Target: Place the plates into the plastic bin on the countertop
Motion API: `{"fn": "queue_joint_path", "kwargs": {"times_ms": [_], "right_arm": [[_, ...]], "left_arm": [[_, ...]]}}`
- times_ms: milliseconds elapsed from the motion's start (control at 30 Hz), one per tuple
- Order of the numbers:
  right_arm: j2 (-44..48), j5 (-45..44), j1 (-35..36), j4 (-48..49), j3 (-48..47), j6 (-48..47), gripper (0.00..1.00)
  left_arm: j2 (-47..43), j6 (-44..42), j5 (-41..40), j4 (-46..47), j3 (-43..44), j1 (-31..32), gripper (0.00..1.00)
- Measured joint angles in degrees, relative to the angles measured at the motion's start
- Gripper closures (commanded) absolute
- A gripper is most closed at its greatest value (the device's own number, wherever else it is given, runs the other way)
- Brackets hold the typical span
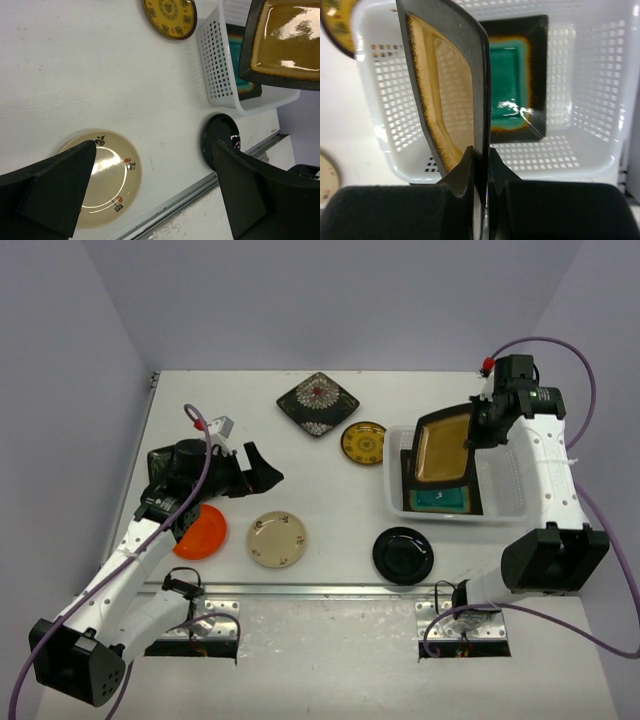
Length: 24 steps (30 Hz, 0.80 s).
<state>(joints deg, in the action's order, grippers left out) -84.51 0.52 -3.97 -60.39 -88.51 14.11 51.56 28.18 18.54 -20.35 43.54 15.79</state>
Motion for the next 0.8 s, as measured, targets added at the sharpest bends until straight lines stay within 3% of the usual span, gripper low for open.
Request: {"fn": "queue_joint_path", "kwargs": {"times_ms": [200,633,700,800], "right_arm": [[-4.29,-5.71,-0.06,-3.04,-1.53,-2.8,1.0],[-12.51,-5.58,0.66,-3.3,-1.07,-4.44,0.93],[-12.94,-5.64,0.79,-2.75,-1.05,-4.62,0.9],[-13.78,-6.31,0.83,-2.28,-1.15,-4.68,0.77]], "left_arm": [[-0.7,-1.92,-0.31,-1.41,-1.0,0.0,0.0],[0.82,-4.2,1.73,-2.22,-2.84,0.0,0.0],[0.82,-4.25,1.89,-2.21,-2.86,0.0,0.0],[0.84,-4.38,2.09,-2.19,-2.9,0.0,0.0]]}}
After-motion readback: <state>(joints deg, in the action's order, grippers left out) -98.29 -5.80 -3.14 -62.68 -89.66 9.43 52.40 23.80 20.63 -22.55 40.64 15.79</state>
